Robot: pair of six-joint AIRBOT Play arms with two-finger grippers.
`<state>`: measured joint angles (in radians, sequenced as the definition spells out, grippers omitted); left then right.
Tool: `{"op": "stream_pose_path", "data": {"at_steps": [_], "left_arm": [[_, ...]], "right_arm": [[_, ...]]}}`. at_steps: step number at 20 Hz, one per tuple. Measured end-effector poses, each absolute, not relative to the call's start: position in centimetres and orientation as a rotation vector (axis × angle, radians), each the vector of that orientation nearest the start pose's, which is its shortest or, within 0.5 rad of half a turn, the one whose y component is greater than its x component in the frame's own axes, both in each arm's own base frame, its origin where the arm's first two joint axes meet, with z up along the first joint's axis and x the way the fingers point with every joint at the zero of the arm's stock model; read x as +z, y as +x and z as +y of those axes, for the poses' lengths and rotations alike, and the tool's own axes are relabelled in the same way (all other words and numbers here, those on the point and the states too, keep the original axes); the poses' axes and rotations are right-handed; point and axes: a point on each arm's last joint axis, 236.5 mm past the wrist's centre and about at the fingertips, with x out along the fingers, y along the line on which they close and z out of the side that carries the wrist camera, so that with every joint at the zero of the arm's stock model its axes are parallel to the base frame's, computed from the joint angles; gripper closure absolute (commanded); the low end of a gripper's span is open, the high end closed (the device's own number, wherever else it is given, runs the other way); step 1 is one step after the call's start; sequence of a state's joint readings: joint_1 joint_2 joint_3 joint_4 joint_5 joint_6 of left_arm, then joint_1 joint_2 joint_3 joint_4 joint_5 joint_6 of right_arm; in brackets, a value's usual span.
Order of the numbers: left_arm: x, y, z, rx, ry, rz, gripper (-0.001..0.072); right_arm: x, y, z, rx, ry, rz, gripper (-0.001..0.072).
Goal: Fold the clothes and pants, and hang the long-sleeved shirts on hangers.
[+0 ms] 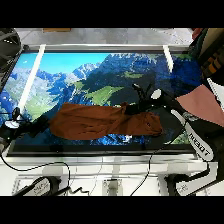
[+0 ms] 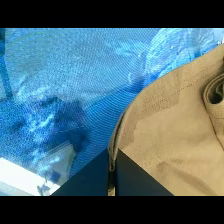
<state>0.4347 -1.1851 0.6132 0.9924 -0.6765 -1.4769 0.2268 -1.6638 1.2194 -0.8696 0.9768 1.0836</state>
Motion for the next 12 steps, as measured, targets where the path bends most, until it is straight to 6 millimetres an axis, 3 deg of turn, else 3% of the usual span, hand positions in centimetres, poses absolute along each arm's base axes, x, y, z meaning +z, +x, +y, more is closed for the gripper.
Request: {"op": "stream_pose_path", "data": {"at_steps": [1,6,9,12], "left_arm": [[-9.1,33.5,6.7,0.281,-0.783,1.064,0.0693],[-9.0,33.6,6.7,0.281,-0.786,1.061,0.0693],[-7.5,34.9,6.5,0.264,-0.822,1.011,0.0693],[-2.5,38.2,6.9,0.201,-0.817,0.870,0.0693]], "right_arm": [[-7.6,40.2,22.3,0.709,0.178,1.279,0.0700],[-4.9,41.7,22.6,0.760,0.100,1.170,0.0702],[-0.8,44.8,22.0,0.733,0.075,1.028,0.0702],[5.2,48.4,19.3,0.651,0.077,0.859,0.0702]]}}
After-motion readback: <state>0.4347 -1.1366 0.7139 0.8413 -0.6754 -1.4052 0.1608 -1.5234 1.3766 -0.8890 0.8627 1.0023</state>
